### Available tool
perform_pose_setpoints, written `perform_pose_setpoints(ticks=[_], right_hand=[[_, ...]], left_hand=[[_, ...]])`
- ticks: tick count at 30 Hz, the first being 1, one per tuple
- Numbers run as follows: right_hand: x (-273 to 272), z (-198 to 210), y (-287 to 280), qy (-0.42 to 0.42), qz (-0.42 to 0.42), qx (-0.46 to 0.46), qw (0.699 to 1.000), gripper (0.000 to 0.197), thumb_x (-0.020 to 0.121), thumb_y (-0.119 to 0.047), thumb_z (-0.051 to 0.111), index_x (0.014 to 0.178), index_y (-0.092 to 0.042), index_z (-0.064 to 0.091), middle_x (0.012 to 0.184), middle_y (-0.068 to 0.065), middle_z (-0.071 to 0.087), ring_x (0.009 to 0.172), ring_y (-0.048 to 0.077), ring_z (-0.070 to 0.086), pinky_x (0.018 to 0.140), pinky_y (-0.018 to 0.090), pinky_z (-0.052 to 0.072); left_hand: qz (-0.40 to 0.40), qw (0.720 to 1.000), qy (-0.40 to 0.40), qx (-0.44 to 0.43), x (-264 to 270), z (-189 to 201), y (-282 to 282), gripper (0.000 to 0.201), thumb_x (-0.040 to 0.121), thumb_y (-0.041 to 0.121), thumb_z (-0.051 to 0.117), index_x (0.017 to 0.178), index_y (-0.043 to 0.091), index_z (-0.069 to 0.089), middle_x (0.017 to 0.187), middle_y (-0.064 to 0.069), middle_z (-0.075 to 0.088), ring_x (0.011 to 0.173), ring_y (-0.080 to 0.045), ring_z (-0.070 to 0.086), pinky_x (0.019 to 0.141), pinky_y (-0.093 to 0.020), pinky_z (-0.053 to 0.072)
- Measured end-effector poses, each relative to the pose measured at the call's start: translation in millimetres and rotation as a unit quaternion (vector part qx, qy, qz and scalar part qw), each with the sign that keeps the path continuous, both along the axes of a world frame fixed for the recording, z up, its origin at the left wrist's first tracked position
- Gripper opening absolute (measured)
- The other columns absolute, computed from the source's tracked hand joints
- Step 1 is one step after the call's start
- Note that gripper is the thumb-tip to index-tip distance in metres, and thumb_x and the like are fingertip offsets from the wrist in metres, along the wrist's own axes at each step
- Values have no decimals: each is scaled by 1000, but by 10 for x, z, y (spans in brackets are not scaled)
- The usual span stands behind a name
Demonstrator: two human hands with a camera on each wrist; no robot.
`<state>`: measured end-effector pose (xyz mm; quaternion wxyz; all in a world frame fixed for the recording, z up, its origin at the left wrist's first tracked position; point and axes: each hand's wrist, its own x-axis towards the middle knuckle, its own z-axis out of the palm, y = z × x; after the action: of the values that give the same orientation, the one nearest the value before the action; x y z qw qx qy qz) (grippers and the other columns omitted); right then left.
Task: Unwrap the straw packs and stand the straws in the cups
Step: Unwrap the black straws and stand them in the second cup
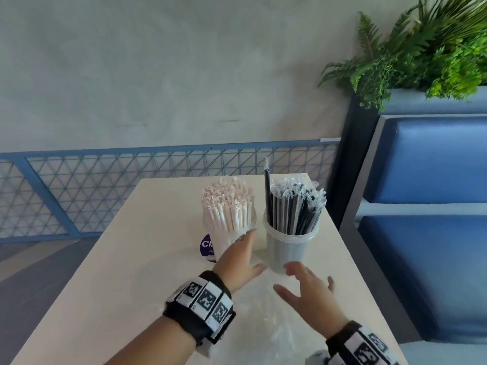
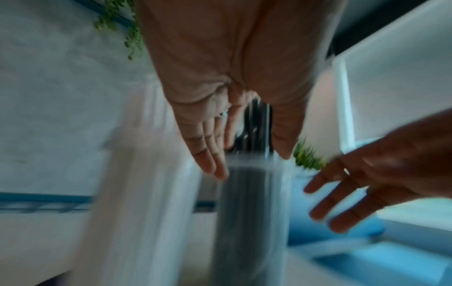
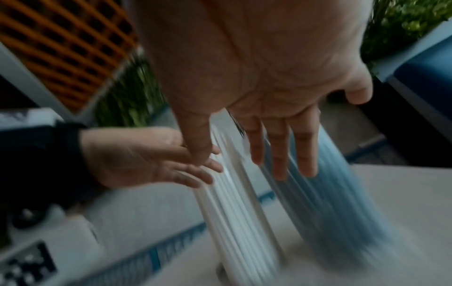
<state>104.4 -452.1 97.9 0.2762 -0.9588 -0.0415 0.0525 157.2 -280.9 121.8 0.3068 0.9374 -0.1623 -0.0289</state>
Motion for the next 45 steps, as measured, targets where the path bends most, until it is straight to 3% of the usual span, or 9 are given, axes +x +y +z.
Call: perform_pose_setpoints(ticks=[4, 12, 18, 21, 24, 29, 33, 39, 45], right_hand=[[294, 544, -245, -208, -98, 196, 953, 58, 70, -29, 77, 116, -15, 45, 111, -3, 42, 96, 13, 54, 79, 17, 40], [1221, 430, -497, -9, -75, 273, 959, 153, 30, -63, 83, 146, -27, -10, 153, 2, 25, 138, 15, 30, 114, 43, 28], [1324, 412, -271, -128, -56, 314, 939, 94, 68, -13, 81, 142, -23, 23, 127, -11, 41, 116, 3, 42, 94, 13, 34], [1342, 528, -236, -191, -48, 351, 916, 75, 73, -16, 77, 130, -34, 31, 122, -10, 48, 116, 8, 49, 101, 25, 41], [1390, 614, -291, -232, -13, 325, 917, 80, 68, -29, 78, 122, -56, 27, 130, -6, 48, 122, 11, 48, 103, 32, 40], [1347, 599, -304, -237, 12, 273, 932, 72, 74, -33, 74, 133, -39, 33, 128, -11, 43, 119, 1, 39, 98, 11, 29], [1379, 534, -241, -276, 42, 150, 948, 38, 94, -33, 44, 129, -19, 49, 129, -1, 51, 120, 16, 43, 96, 10, 27], [1337, 467, -233, -274, 42, 35, 960, 37, 89, -18, 44, 124, -8, 56, 131, 7, 53, 121, 29, 46, 105, 33, 34], [1415, 450, -289, -162, 67, -33, 984, 52, 100, -26, 34, 147, -15, 16, 156, -4, 9, 146, 15, 0, 120, 31, 3]], left_hand=[[8, 993, 52, -104, 352, 311, -236, 116, 71, 34, 78, 148, 11, -6, 158, -9, 9, 144, -21, 17, 117, -35, 22], [33, 970, 126, -204, 860, 262, -515, 129, 58, 25, 88, 146, 4, -4, 146, -6, 35, 135, -21, 35, 108, -25, 28], [13, 957, 67, -283, 1047, 111, -614, 79, 62, 1, 83, 123, 18, 34, 117, -1, 54, 113, -19, 55, 81, -9, 43], [23, 953, -16, -302, 1047, 237, -627, 73, 63, 13, 84, 120, 18, 38, 120, -3, 56, 105, -11, 55, 75, -4, 42], [8, 958, -43, -285, 1050, 390, -596, 84, 61, 16, 86, 128, 15, 34, 122, -1, 56, 109, -12, 55, 90, -22, 48], [-15, 977, -101, -188, 923, 596, -562, 133, 60, 16, 86, 144, 31, -16, 154, -7, 18, 139, -18, 26, 107, -27, 30], [-78, 966, -246, 28, 1020, 711, -549, 109, 63, 41, 78, 147, 32, 9, 151, -6, 21, 135, -25, 34, 106, -52, 35], [-118, 976, -124, 131, 1005, 466, -616, 114, 65, 54, 74, 148, 11, 9, 153, -9, 24, 141, -25, 24, 115, -46, 22], [-95, 980, -54, 166, 1032, 430, -572, 131, 59, 56, 78, 148, 12, -6, 158, -7, -14, 145, -28, -14, 116, -55, 15]])
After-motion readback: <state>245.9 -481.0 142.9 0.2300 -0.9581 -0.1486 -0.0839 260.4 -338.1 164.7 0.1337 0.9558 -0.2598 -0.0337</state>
